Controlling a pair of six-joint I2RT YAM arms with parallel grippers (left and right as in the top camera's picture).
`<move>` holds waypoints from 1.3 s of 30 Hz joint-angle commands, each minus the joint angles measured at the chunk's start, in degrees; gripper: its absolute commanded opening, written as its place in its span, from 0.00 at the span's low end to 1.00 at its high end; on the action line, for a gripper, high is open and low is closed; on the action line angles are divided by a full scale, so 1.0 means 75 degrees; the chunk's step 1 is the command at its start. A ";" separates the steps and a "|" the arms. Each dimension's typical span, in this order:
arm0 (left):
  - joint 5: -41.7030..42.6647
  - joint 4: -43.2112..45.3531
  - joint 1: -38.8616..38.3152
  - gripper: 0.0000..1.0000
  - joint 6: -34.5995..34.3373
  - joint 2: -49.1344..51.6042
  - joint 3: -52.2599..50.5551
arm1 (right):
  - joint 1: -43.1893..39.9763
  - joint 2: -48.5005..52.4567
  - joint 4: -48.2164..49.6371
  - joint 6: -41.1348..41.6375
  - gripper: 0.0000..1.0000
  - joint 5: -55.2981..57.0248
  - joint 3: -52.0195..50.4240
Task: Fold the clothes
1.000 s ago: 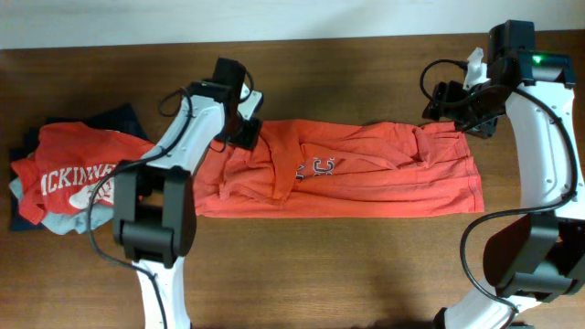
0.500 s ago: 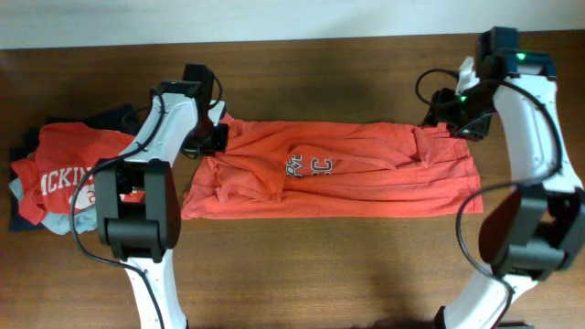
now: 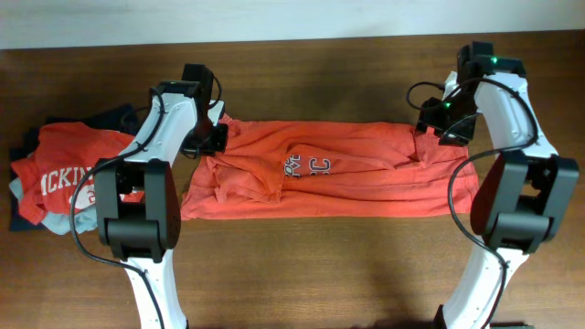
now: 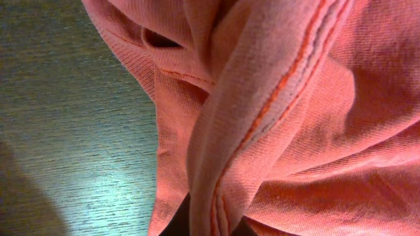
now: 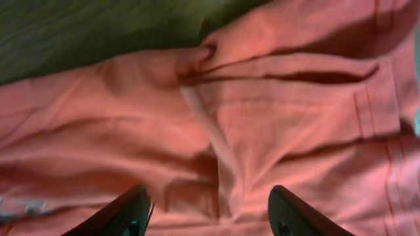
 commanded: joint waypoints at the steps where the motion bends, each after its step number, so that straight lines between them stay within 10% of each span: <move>1: -0.0079 -0.0006 0.0009 0.08 -0.0102 -0.0303 0.0163 | 0.0058 0.0367 0.0175 0.0216 0.60 0.0128 0.0044; 14: -0.0076 0.0015 0.0009 0.08 -0.0102 -0.0303 0.0163 | 0.0286 0.0743 0.0554 0.0449 0.40 0.0705 0.0044; 21: -0.0079 0.0012 0.0009 0.08 -0.0102 -0.0303 0.0163 | 0.0213 0.0662 0.0268 0.0449 0.04 0.1600 0.0093; 39: -0.0085 0.0015 0.0012 0.08 -0.0102 -0.0303 0.0163 | -0.1524 -0.0152 -0.1212 0.0903 0.05 0.1877 0.0111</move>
